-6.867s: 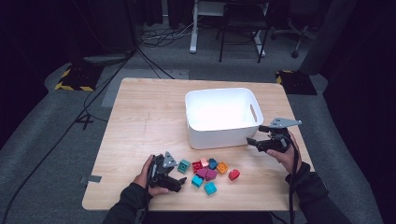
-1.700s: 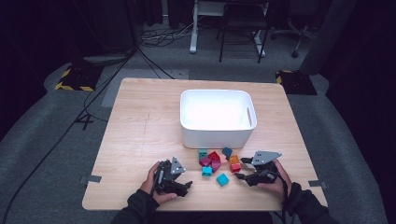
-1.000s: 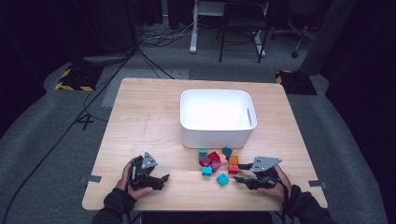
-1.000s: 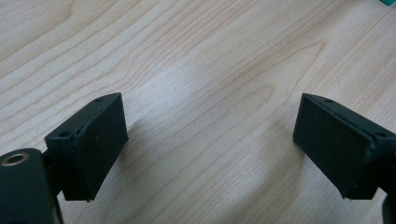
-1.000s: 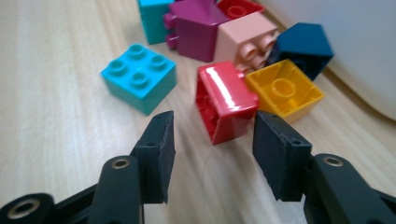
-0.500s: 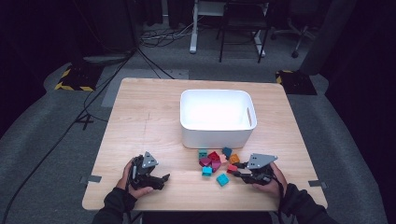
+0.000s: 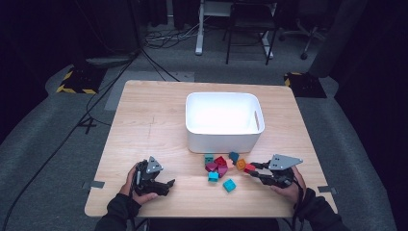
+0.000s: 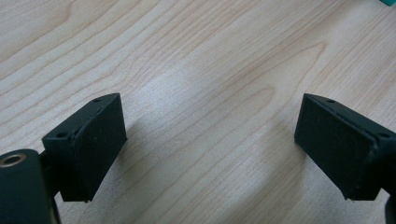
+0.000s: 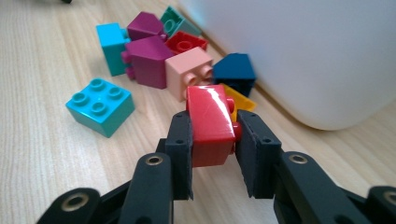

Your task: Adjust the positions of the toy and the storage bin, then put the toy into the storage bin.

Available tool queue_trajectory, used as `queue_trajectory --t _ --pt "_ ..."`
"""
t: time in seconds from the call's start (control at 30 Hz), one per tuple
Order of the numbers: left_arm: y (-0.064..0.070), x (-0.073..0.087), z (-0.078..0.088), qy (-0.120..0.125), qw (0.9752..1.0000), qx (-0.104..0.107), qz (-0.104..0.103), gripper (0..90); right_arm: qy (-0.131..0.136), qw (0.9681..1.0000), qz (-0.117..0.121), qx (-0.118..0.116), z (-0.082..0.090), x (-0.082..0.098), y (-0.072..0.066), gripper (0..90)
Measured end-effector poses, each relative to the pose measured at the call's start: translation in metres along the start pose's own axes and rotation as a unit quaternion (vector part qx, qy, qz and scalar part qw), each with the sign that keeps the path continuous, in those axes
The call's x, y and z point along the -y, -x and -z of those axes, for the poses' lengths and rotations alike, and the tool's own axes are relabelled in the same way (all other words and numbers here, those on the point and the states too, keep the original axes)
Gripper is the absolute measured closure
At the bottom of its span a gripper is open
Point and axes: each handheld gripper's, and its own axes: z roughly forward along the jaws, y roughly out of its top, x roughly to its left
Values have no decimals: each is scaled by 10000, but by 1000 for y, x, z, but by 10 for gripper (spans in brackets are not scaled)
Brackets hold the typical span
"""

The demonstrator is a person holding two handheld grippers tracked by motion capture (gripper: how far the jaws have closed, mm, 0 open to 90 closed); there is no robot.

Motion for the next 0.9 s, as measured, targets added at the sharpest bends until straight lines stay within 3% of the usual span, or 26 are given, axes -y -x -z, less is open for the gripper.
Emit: queue_trajectory --t 0.4,0.7,0.9 --pt "0 0 0 8 10000 -6 -2 92 375 9988 -136 273 20 -6 18 680" --pt "-1 -1 0 -39 10000 -14 0 85 619 9964 -196 549 37 -18 33 680" --pt "0 -1 -1 -34 10000 -32 4 85 807 9940 -393 620 46 -26 42 679"
